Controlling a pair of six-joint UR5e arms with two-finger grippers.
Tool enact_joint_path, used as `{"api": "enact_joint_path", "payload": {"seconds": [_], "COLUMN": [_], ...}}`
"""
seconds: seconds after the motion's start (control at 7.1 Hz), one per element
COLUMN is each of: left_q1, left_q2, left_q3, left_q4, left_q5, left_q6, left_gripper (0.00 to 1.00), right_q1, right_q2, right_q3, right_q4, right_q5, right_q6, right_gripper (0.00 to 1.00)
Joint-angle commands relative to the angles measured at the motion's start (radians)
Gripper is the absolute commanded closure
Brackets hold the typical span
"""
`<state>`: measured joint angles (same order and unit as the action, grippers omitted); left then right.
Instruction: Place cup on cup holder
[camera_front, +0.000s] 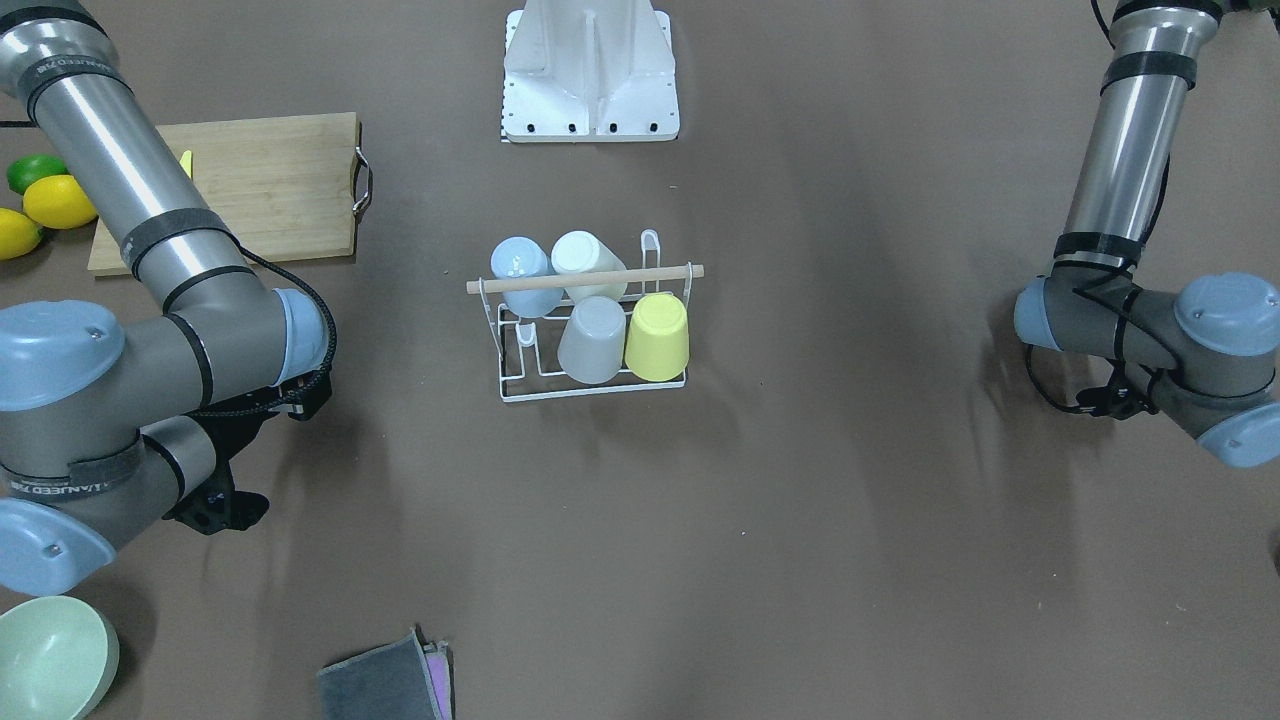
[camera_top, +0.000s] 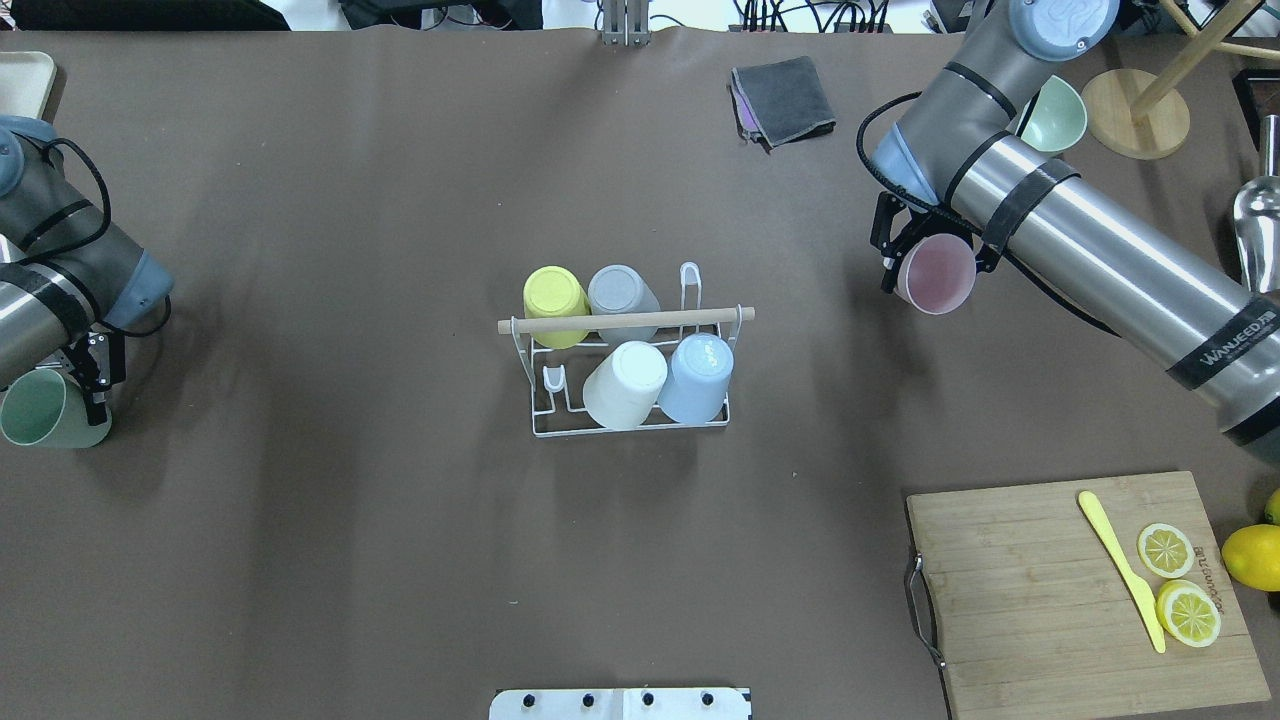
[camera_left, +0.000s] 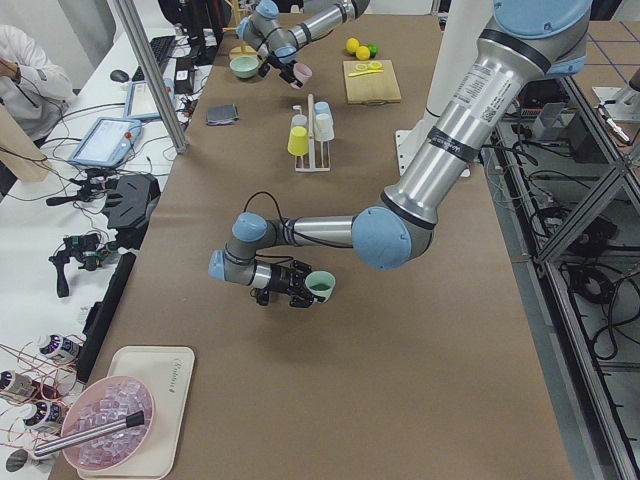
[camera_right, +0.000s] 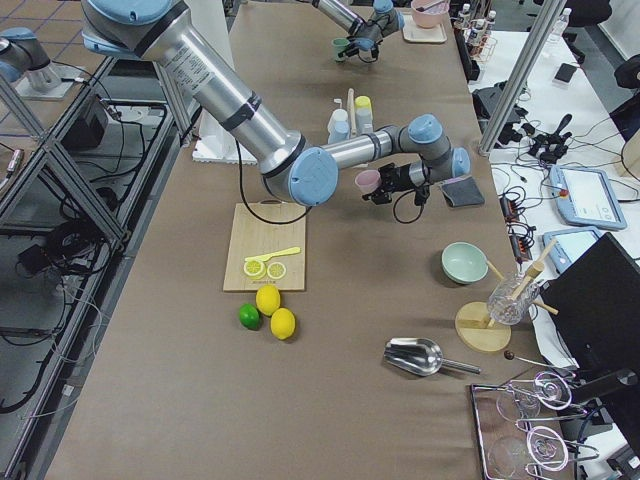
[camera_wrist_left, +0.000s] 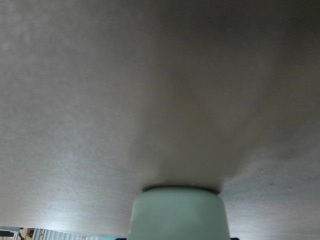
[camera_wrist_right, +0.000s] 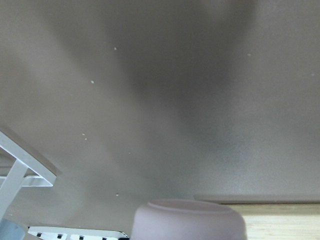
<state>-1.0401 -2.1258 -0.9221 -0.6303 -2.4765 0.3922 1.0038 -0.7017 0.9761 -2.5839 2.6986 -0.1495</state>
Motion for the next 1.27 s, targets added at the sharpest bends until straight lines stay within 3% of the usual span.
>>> {"api": "enact_joint_path", "payload": {"seconds": [0.0,0.14,0.42,0.7,0.99,1.13], "left_q1": [-0.015,-0.037,-0.121,-0.170,-0.207,-0.233], "left_q2": [0.009,0.021,0.024,0.014,0.012,0.018], "left_q3": [-0.046,-0.091,-0.161,-0.199,-0.254,-0.271], "left_q4": [-0.002,-0.009,-0.012,-0.046,-0.135,-0.304], "left_q5": [-0.001,-0.001,-0.004,-0.025,-0.027,-0.050], "left_q6": [0.000,0.000,-0.001,-0.009,-0.056,-0.188], "left_gripper": [0.71,0.71,0.75,0.89,0.92,0.92], "right_q1": [0.033,0.044,0.041,0.038,0.042,0.042], "right_q2": [0.011,0.010,0.007,0.007,0.007,0.004], "right_q3": [0.006,0.022,0.016,0.016,0.018,0.015], "right_q4": [0.019,0.039,0.234,0.365,0.499,0.572], "right_q5": [-0.016,-0.013,-0.002,0.012,0.012,0.027], "right_q6": [0.004,0.004,0.054,0.073,0.073,0.074], "right_gripper": [0.88,0.88,0.88,0.88,0.87,0.88]}}
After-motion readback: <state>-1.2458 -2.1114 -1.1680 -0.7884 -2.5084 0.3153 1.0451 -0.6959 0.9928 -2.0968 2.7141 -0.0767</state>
